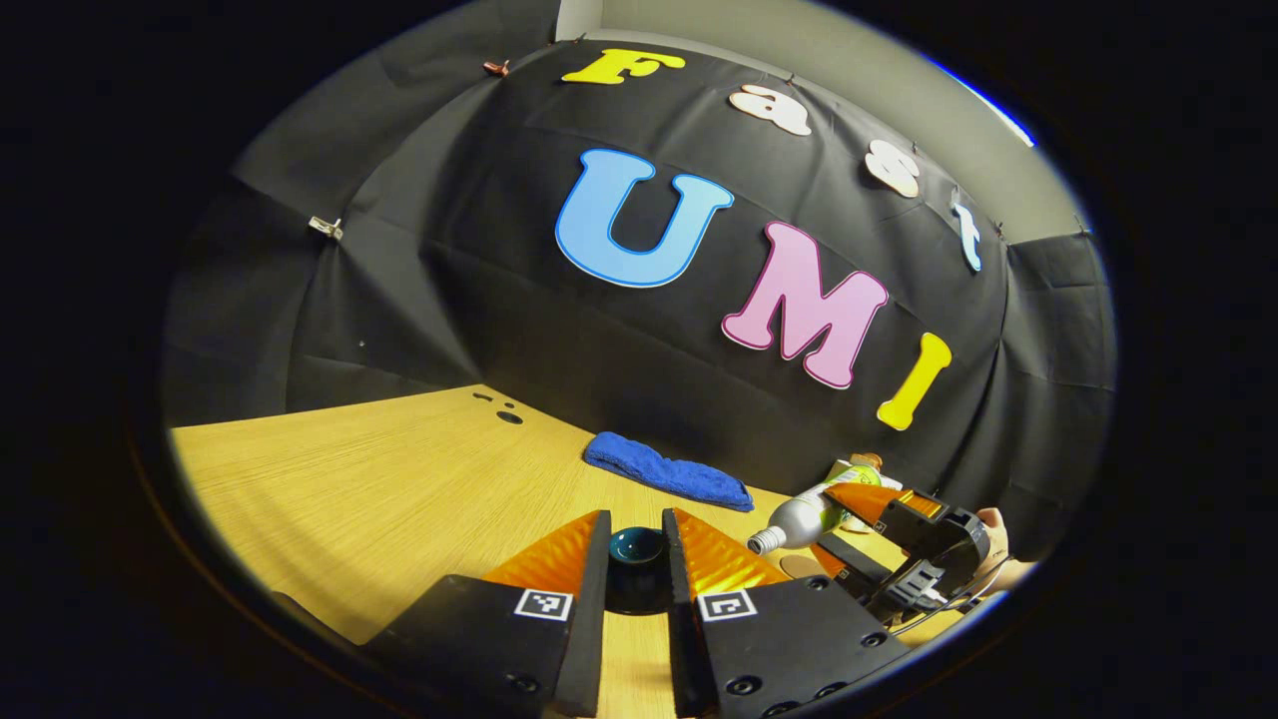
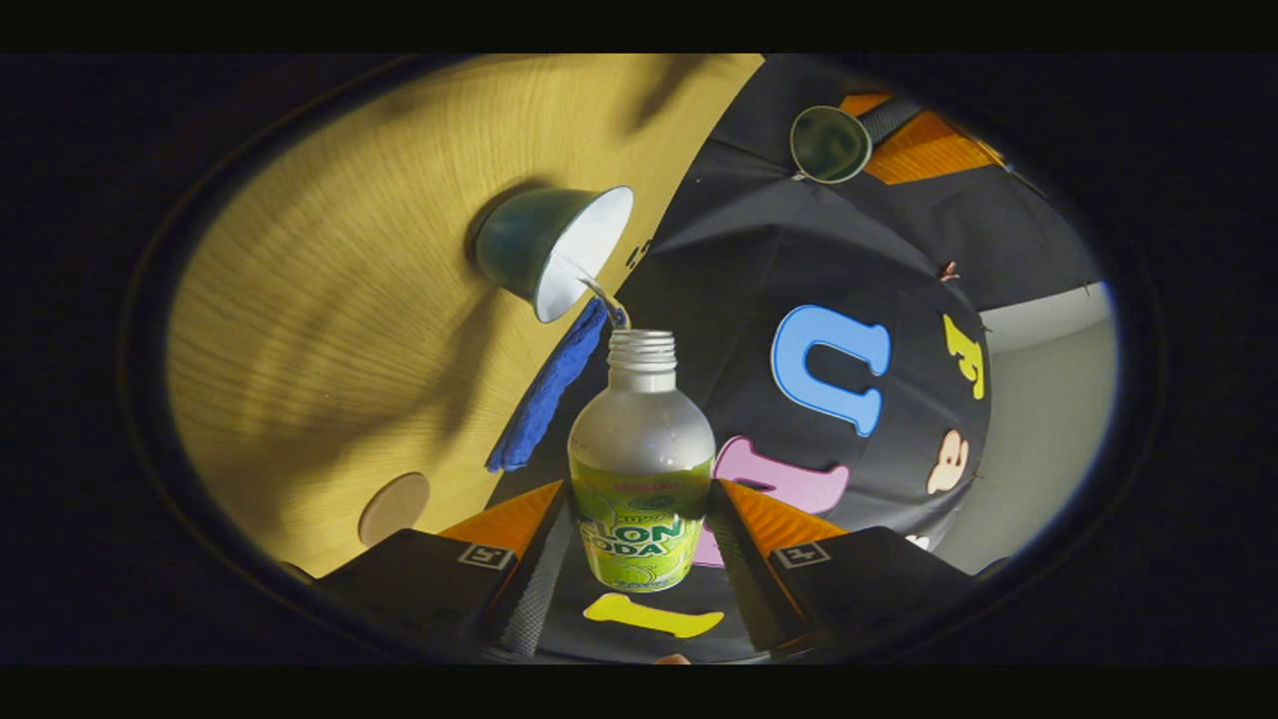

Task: Open the teacup lid with one hand, grasp the water bottle and pour water into the teacup with the other hand; after pouring, place the water bottle on the coaster and then close the teacup lid.

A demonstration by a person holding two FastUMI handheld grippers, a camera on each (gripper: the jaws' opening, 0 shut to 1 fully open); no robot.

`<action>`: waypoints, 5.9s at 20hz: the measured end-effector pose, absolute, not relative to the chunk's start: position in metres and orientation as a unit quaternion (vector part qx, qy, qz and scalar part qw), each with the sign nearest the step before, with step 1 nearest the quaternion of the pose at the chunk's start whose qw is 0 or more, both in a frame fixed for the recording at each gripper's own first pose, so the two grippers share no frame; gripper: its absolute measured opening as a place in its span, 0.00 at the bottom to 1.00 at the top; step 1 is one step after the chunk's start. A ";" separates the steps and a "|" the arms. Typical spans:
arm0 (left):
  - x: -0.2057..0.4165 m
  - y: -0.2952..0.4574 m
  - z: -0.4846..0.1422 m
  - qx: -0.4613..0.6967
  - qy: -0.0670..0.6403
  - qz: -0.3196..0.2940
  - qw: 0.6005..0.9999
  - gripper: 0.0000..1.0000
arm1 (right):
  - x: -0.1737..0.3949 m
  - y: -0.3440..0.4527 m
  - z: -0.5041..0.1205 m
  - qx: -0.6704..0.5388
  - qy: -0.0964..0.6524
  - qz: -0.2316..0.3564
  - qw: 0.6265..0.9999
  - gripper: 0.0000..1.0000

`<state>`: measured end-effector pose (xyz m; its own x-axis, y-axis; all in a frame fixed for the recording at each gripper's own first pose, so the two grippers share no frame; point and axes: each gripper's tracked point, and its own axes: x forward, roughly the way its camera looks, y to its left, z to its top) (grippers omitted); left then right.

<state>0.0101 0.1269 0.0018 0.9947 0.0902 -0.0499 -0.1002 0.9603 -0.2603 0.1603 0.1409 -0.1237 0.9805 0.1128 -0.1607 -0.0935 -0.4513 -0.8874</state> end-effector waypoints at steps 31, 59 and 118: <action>0.007 0.134 0.008 -0.142 0.013 0.053 0.988 0.31 | 0.177 0.170 -0.075 -0.912 -0.155 0.053 0.376 0.78; 0.012 0.127 -0.001 -0.130 0.024 0.055 0.990 0.31 | 0.133 0.151 -0.148 -0.376 0.134 0.177 0.900 0.80; 0.041 0.054 0.000 -0.078 0.044 0.003 0.996 0.31 | 0.072 0.043 -0.148 -0.008 0.169 0.015 0.986 0.93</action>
